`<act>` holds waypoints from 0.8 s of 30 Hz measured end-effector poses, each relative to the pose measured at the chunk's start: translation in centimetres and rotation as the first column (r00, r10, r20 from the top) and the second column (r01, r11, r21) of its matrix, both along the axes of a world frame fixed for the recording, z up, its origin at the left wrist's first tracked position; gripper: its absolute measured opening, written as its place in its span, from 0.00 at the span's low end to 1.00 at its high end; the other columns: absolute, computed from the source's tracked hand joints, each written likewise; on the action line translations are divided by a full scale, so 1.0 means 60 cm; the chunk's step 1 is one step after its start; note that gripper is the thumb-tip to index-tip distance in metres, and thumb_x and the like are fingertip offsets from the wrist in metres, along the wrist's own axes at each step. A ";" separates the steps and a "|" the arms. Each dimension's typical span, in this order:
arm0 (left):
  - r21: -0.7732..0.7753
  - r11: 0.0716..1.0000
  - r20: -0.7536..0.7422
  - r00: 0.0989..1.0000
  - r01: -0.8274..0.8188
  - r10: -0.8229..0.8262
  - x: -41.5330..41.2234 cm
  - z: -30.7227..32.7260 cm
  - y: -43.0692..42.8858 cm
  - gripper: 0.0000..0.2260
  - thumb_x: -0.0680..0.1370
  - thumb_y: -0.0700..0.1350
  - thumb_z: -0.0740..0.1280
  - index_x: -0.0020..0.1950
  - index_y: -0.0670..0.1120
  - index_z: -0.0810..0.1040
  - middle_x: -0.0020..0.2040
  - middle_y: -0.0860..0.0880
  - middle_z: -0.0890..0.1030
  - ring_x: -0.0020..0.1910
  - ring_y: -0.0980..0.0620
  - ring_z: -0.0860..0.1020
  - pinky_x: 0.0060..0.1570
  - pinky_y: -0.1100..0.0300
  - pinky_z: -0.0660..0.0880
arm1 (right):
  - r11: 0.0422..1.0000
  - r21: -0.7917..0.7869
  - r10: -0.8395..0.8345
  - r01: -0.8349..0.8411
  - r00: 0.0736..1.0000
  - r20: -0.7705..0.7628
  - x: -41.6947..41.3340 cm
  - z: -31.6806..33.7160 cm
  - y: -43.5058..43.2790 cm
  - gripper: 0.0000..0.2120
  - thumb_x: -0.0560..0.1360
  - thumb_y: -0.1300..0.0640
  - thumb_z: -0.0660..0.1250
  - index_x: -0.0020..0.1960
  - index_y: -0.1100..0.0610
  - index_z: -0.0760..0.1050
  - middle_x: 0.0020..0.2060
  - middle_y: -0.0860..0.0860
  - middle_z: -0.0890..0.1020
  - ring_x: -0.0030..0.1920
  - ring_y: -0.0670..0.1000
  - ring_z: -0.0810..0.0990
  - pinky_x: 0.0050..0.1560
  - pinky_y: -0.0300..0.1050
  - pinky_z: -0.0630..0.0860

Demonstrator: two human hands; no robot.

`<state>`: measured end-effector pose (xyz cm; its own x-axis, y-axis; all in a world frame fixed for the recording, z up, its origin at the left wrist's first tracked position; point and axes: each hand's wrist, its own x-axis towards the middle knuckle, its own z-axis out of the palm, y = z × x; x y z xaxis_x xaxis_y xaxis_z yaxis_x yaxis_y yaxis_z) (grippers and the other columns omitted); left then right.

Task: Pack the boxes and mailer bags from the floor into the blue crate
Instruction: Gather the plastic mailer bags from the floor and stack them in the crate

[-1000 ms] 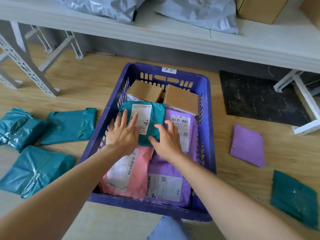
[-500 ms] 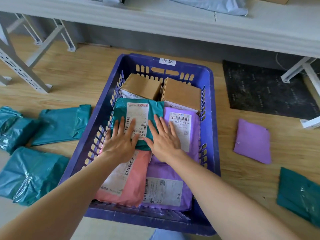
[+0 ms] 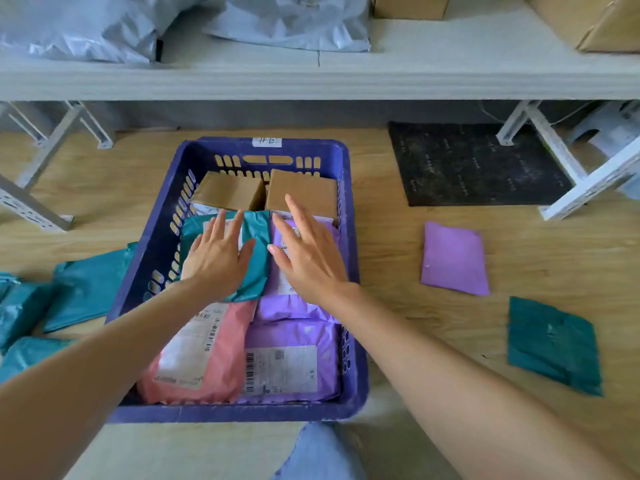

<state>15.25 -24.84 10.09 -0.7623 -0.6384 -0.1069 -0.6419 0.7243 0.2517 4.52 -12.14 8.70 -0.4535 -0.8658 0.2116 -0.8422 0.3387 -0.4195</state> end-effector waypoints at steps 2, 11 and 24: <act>0.039 0.999 -0.089 0.996 0.005 -0.002 -0.042 0.029 0.036 0.26 0.81 0.52 0.55 0.77 0.48 0.53 0.77 0.42 0.54 0.76 0.42 0.54 0.72 0.46 0.57 | 0.997 -0.030 -0.068 0.067 0.997 -0.034 -0.026 0.020 0.043 0.23 0.80 0.51 0.57 0.71 0.60 0.67 0.76 0.59 0.57 0.74 0.58 0.61 0.65 0.56 0.66; 0.009 0.909 -0.166 0.897 0.417 -0.409 -0.242 0.070 0.289 0.25 0.80 0.45 0.58 0.75 0.45 0.56 0.75 0.43 0.58 0.73 0.42 0.59 0.68 0.47 0.64 | 0.890 0.117 -0.439 0.440 0.898 -0.035 -0.169 0.013 0.330 0.24 0.82 0.46 0.51 0.75 0.55 0.59 0.78 0.52 0.50 0.74 0.55 0.60 0.68 0.53 0.63; 0.271 0.705 0.144 0.696 0.656 -0.703 -0.468 -0.134 0.622 0.26 0.80 0.46 0.57 0.77 0.46 0.53 0.77 0.43 0.55 0.73 0.41 0.61 0.68 0.49 0.63 | 0.623 0.296 -0.758 0.724 0.653 -0.001 -0.315 -0.177 0.688 0.23 0.81 0.50 0.57 0.73 0.58 0.62 0.76 0.58 0.58 0.73 0.59 0.62 0.67 0.54 0.64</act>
